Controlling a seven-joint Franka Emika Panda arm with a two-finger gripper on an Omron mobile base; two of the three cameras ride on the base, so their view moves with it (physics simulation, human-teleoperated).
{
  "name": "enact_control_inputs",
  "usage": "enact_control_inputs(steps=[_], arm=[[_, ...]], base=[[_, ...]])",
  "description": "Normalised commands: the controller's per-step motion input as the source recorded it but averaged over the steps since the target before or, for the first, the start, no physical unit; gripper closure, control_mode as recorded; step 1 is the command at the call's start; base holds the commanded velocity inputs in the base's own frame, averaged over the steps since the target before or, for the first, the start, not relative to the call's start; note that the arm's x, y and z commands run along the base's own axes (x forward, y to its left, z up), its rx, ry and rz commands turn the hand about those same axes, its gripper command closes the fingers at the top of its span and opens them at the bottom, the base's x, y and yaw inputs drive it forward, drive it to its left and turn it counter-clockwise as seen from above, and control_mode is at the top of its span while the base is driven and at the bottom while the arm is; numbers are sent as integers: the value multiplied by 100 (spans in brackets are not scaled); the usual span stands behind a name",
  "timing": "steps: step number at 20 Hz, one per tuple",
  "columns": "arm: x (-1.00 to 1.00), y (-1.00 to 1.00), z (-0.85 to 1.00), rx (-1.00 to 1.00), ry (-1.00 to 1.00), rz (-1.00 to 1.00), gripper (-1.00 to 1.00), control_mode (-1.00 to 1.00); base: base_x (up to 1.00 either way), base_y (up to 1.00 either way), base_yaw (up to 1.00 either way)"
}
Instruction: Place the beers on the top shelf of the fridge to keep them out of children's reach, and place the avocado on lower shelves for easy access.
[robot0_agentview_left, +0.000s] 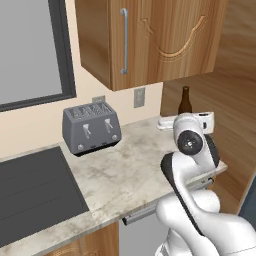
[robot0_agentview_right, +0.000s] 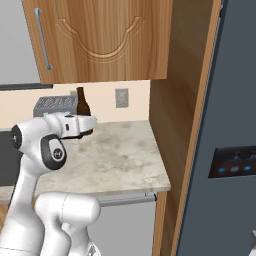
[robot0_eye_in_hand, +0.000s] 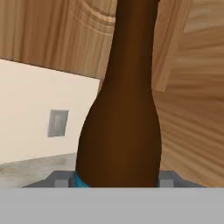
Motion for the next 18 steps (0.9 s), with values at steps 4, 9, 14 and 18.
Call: enact_control_inputs(steps=[4,9,14,18], arm=[[-53,50,7,0,20,42,100,-100],[-47,25,0,6,16,33,100,-100],[-27,0,-12,28,-1,28,100,-100],[-6,0,-6,37,-11,23,100,-100]], base=[[0,0,0],[0,0,0],[0,0,0],[0,0,0]])
